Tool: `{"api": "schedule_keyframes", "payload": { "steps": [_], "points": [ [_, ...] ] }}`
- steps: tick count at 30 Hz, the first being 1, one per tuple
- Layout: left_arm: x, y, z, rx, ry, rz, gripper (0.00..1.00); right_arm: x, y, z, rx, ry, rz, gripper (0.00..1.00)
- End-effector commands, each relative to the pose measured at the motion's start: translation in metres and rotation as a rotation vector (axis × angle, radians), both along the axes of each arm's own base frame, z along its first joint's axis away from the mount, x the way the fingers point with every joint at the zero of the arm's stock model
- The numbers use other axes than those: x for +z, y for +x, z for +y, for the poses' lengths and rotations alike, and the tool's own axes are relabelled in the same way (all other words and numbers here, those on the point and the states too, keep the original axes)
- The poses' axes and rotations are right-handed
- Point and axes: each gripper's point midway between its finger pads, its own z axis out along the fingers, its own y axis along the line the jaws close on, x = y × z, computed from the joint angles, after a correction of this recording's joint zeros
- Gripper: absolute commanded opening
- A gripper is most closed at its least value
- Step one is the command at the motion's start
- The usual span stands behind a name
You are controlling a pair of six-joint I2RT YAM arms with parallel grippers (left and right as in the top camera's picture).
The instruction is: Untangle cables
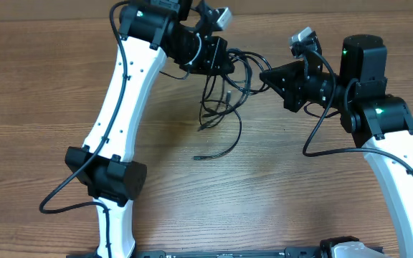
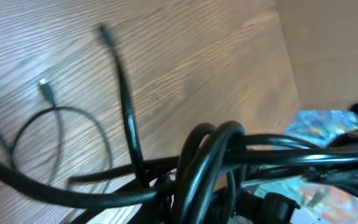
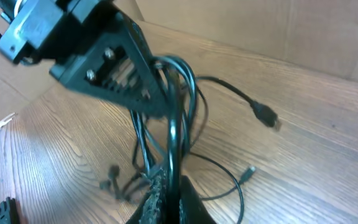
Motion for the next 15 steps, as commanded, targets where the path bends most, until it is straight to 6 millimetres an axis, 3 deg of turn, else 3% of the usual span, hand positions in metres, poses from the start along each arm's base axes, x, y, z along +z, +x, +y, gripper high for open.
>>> {"api": "schedule_keyframes", "payload": {
  "steps": [1,4,7,9,12,15],
  "points": [
    [-0.003,0.024,0.051,0.153,0.082,-0.002,0.04,0.004,0.004,-0.007,-0.043,-0.021,-0.008,0.04],
    [-0.006,0.025,0.065,0.195,0.087,0.036,0.04,0.002,0.005,-0.009,-0.057,-0.032,-0.005,0.04],
    [-0.007,0.022,0.068,0.192,0.091,0.047,0.04,0.002,0.006,-0.009,-0.057,-0.032,-0.009,0.23],
    [-0.007,0.020,0.067,0.186,0.094,0.052,0.04,0.003,0.006,-0.009,-0.057,-0.032,-0.011,0.30],
    [-0.007,0.016,0.059,0.156,0.097,0.042,0.05,0.003,0.006,-0.009,-0.057,-0.032,-0.013,0.69],
    [-0.007,0.013,0.050,0.129,0.100,0.029,0.04,0.003,0.006,-0.009,-0.055,-0.034,-0.015,0.71]
  ]
}}
